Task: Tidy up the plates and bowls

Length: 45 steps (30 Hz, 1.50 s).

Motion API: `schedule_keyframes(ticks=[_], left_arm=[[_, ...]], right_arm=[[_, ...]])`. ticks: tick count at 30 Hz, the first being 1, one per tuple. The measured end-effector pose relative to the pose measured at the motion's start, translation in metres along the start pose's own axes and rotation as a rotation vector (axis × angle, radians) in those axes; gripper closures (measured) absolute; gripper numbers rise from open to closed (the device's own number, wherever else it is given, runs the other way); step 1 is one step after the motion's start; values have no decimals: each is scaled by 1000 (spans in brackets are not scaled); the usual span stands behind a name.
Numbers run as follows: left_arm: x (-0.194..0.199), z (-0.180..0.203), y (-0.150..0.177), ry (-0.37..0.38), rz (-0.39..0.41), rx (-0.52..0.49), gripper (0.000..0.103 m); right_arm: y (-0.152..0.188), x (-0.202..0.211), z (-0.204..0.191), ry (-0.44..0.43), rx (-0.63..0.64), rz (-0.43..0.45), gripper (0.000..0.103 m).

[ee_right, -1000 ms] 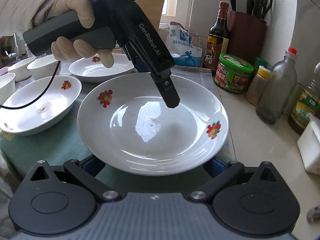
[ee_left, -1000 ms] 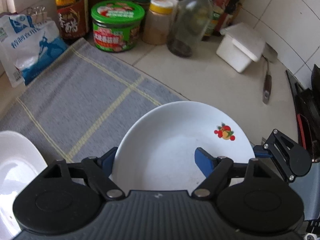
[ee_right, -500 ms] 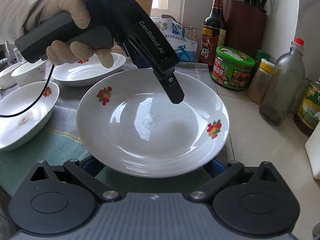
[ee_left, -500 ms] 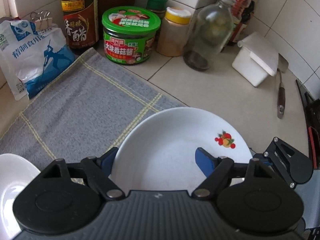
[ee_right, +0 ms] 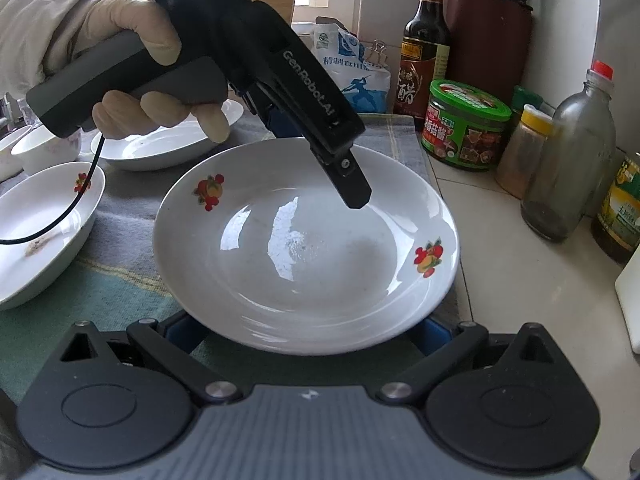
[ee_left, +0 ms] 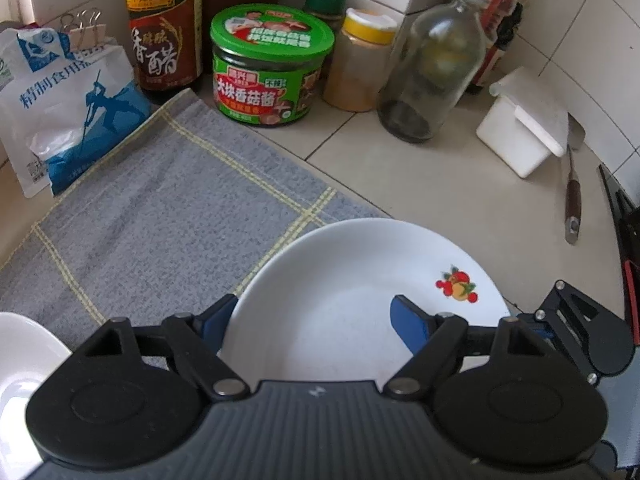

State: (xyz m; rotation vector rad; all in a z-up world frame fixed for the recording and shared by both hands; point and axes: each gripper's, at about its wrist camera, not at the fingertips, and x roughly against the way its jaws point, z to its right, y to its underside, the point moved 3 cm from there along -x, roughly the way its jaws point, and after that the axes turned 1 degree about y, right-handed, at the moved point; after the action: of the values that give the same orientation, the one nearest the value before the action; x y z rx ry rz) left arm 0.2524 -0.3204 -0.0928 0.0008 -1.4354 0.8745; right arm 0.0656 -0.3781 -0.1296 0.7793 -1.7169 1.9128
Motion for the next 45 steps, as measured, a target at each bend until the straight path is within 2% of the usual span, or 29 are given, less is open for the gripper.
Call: schedule_keyframes(ticks=[5, 8, 12, 19, 24, 28, 37, 45], left_arm=[[-2, 1, 3, -22, 5, -17, 17], [7, 3, 5, -89, 38, -23, 16], [38, 9, 11, -122, 82, 6, 15], [103, 38, 37, -185, 208, 19, 10], [135, 60, 65, -245, 296, 30, 9], [149, 74, 89, -283, 337, 73, 9], [157, 92, 158, -367, 338, 259, 9], [169, 106, 222, -481, 341, 302, 9]], right_arm=[[0, 3, -2, 22, 17, -4, 0], [3, 12, -2, 41, 29, -25, 0], [14, 33, -6, 42, 21, -37, 0], [25, 65, -25, 38, 16, 16, 0], [22, 82, -34, 27, 27, 73, 0], [23, 94, -43, 3, 54, 109, 0], [35, 109, -62, -71, 80, 131, 0], [38, 104, -79, -151, 114, 118, 0]])
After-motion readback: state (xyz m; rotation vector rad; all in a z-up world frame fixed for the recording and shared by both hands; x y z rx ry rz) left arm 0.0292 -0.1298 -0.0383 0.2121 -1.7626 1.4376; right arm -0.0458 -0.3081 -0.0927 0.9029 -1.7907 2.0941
